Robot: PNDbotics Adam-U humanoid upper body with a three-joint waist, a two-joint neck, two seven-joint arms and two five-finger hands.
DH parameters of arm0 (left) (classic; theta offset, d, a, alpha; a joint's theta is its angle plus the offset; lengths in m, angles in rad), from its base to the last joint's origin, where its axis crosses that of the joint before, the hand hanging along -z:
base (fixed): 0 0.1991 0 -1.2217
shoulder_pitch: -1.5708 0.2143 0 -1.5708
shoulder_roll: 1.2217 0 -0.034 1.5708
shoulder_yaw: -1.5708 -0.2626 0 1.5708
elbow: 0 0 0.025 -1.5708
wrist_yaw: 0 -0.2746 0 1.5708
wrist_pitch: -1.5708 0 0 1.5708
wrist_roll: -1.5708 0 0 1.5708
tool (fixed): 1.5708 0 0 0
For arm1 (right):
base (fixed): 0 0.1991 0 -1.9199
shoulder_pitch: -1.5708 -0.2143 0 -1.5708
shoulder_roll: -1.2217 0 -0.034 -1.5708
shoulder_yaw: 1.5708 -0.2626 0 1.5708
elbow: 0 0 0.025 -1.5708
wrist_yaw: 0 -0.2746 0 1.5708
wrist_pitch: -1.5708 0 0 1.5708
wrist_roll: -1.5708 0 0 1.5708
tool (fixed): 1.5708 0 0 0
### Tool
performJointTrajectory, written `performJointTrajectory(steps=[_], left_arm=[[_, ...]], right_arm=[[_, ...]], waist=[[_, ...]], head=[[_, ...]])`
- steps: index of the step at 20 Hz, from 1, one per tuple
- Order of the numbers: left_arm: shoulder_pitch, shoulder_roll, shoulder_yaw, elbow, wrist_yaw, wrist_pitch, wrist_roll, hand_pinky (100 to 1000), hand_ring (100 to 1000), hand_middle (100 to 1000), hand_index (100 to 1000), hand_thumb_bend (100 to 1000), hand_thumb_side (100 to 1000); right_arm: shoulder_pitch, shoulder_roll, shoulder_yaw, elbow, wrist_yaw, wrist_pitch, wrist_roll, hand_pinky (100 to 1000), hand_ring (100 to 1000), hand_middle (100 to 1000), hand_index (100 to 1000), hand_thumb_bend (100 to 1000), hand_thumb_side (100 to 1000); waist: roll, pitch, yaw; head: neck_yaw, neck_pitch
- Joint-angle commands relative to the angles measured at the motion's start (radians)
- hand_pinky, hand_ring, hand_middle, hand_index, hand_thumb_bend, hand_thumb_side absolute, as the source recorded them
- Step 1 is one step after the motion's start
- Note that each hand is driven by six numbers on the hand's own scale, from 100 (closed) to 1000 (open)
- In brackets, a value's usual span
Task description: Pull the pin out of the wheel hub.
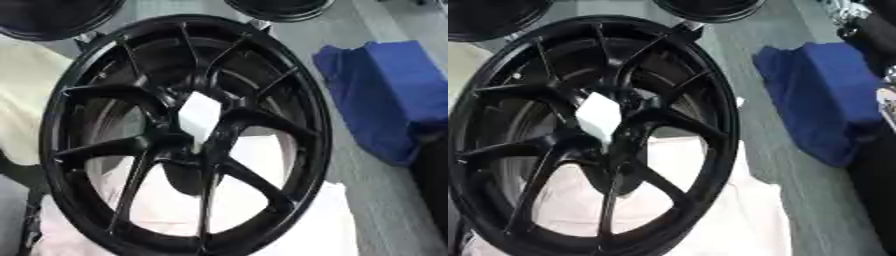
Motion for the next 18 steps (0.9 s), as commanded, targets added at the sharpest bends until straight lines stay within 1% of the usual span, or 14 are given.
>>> performJointTrajectory(steps=[1,5,9,11,14,18], left_arm=[[-0.002,0.026,0.000,-0.020,0.004,0.000,-0.005,950,525,526,735,357,678],[-0.002,0.031,-0.006,-0.020,0.006,0.002,-0.011,951,526,526,735,356,678],[-0.005,0.034,-0.012,-0.020,0.009,0.005,-0.017,951,526,526,735,356,678],[-0.007,0.036,-0.015,-0.020,0.011,0.007,-0.020,952,526,526,735,355,679],[-0.009,0.040,-0.019,-0.020,0.013,0.010,-0.025,952,526,526,735,355,680],[-0.010,0.045,-0.024,-0.020,0.014,0.013,-0.030,953,526,525,735,354,681]], right_arm=[[-0.036,-0.132,0.022,-0.017,0.051,-0.050,0.062,817,732,681,688,100,396],[-0.082,-0.235,0.074,-0.017,0.125,-0.137,0.181,817,756,705,719,115,408],[-0.137,-0.294,0.140,-0.017,0.187,-0.221,0.291,821,773,721,740,151,390],[-0.171,-0.310,0.179,-0.017,0.208,-0.255,0.340,825,781,729,749,173,387],[-0.227,-0.317,0.237,-0.017,0.227,-0.302,0.415,831,791,740,761,200,384],[-0.293,-0.315,0.302,-0.017,0.232,-0.339,0.509,834,796,744,768,226,383]], waist=[[-0.005,-0.024,0.003],[-0.014,-0.030,0.015],[-0.025,-0.033,0.032],[-0.031,-0.034,0.041],[-0.041,-0.036,0.052],[-0.052,-0.038,0.062]], head=[[-0.008,0.000],[-0.023,-0.002],[-0.042,-0.001],[-0.050,0.004],[-0.064,0.009],[-0.077,0.015]])
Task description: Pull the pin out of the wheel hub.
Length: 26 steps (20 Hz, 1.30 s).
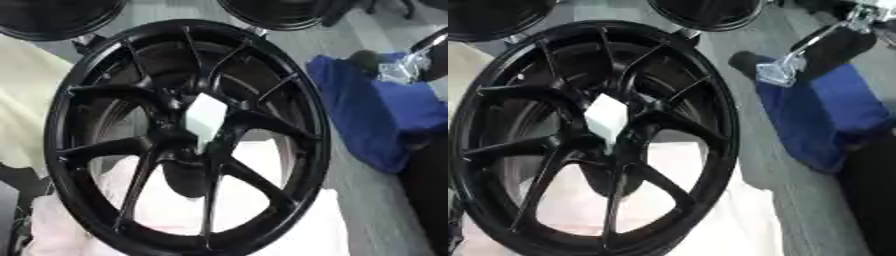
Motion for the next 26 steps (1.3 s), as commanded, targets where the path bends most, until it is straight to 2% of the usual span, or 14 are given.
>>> performJointTrajectory(steps=[1,4,7,11,18,26], left_arm=[[-0.013,0.029,-0.003,-0.020,0.007,0.000,-0.008,953,526,525,735,354,681],[-0.013,0.031,-0.005,-0.020,0.008,0.002,-0.011,953,525,524,735,354,681],[-0.012,0.032,-0.007,-0.020,0.009,0.003,-0.012,953,525,524,735,354,681],[-0.010,0.031,-0.005,-0.020,0.011,0.006,-0.011,954,526,525,735,352,690],[-0.014,0.030,0.002,-0.020,0.017,0.006,0.000,955,528,526,735,356,680],[-0.021,0.030,0.013,-0.020,0.023,0.009,0.022,957,531,529,736,359,680]], right_arm=[[-0.048,-0.036,0.037,-0.012,0.008,-0.024,0.073,835,797,746,770,233,381],[-0.104,-0.019,0.079,-0.012,0.001,-0.025,0.132,836,799,748,774,245,381],[-0.164,0.008,0.117,-0.012,-0.013,-0.002,0.176,834,798,746,774,250,380],[-0.236,0.053,0.156,-0.012,-0.021,0.061,0.199,830,793,742,773,277,362],[-0.332,0.143,0.220,-0.012,-0.012,0.195,0.231,834,794,745,784,399,325],[-0.388,0.211,0.243,-0.012,-0.014,0.269,0.284,841,801,755,802,431,300]], waist=[[-0.001,-0.027,0.003],[-0.007,-0.030,0.009],[-0.010,-0.032,0.015],[-0.013,-0.035,0.024],[-0.018,-0.038,0.047],[-0.024,-0.033,0.065]], head=[[-0.014,0.006],[-0.024,0.006],[-0.033,0.006],[-0.041,0.006],[-0.051,0.006],[-0.073,0.006]])
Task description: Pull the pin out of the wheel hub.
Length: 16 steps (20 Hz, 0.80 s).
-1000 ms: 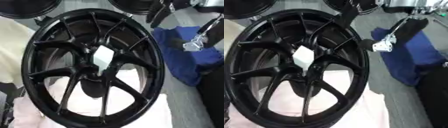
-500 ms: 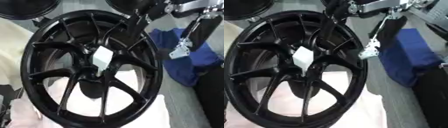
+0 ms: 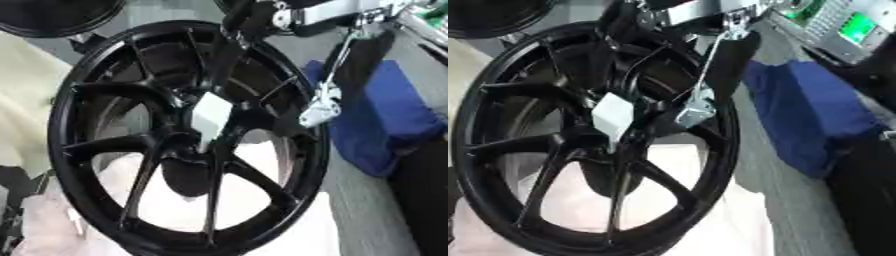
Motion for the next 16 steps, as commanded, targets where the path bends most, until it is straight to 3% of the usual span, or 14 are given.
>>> performJointTrajectory(steps=[1,16], left_arm=[[-0.014,0.020,0.011,-0.020,0.004,-0.001,0.009,957,531,529,736,359,680],[-0.033,0.016,0.011,-0.020,-0.005,-0.005,0.009,958,527,526,736,359,685]], right_arm=[[-0.023,0.001,-0.006,-0.009,0.001,0.022,0.009,841,801,755,802,432,295],[0.010,0.024,-0.016,-0.007,0.046,0.079,-0.011,843,805,757,804,423,211]], waist=[[0.002,-0.018,0.005],[-0.017,0.020,0.052]], head=[[-0.014,0.006],[-0.040,0.006]])
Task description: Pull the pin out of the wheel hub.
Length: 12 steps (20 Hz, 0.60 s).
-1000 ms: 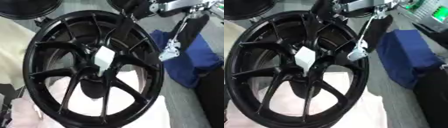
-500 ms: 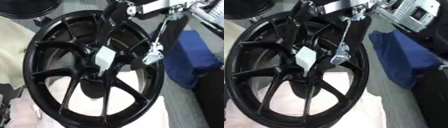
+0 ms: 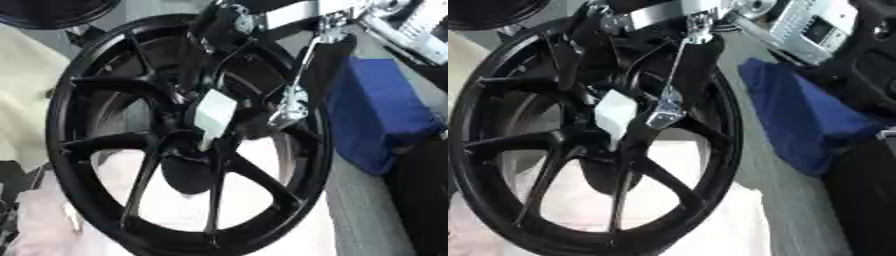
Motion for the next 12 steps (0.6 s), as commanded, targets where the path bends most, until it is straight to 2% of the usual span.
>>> performJointTrajectory(steps=[1,12], left_arm=[[-0.015,0.016,0.010,-0.020,-0.005,-0.001,0.001,959,527,525,736,359,685],[-0.021,0.009,0.009,-0.020,-0.018,0.001,0.002,960,524,522,735,358,692]], right_arm=[[0.000,-0.013,-0.020,-0.004,0.013,0.011,-0.010,842,804,755,803,420,209],[0.029,0.002,-0.015,0.057,0.034,-0.008,0.010,842,800,753,804,417,153]], waist=[[0.001,-0.010,0.004],[-0.013,0.020,0.022]], head=[[-0.007,0.005],[-0.011,0.005]])
